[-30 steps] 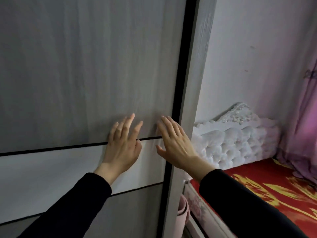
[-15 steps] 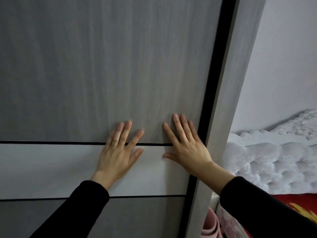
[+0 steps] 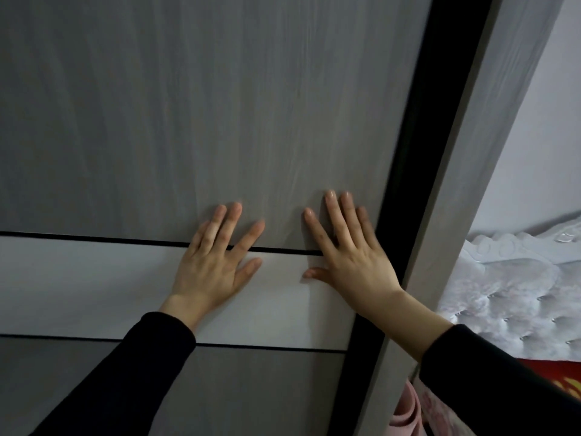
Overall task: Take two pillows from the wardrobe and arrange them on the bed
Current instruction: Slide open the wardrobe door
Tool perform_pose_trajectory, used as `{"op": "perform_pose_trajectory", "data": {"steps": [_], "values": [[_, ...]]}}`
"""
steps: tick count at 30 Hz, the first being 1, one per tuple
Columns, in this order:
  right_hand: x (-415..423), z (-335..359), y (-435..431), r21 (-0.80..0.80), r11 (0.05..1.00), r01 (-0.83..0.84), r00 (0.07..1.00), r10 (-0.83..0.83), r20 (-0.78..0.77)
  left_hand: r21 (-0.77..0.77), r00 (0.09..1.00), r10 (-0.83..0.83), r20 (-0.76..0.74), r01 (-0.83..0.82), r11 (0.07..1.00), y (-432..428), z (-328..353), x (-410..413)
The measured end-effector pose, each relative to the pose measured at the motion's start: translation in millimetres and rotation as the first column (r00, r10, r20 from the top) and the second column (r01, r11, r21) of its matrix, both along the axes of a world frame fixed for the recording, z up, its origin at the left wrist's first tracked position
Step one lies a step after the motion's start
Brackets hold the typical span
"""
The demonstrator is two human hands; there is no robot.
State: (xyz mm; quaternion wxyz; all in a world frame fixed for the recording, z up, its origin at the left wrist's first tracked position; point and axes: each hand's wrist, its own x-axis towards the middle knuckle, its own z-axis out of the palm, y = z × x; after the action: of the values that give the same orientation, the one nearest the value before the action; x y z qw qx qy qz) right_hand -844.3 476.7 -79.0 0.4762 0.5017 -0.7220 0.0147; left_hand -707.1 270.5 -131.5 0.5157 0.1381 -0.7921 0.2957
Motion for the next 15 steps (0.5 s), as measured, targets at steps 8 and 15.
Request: {"op": "perform_pose_trajectory", "data": {"steps": [8,15], "values": [[30.9,-1.2,-41.2,0.001,0.997,-0.080,0.997,0.080,0.005,0.074,0.998,0.042,0.041,-0.045,0.996,-38.3,-2.3,40.4],[58.3,8.6,-80.9,-0.049,0.958,-0.283,0.959,0.283,-0.016,0.143,0.985,0.116,0.130,-0.134,0.981,-82.1,2.5,100.2]]}}
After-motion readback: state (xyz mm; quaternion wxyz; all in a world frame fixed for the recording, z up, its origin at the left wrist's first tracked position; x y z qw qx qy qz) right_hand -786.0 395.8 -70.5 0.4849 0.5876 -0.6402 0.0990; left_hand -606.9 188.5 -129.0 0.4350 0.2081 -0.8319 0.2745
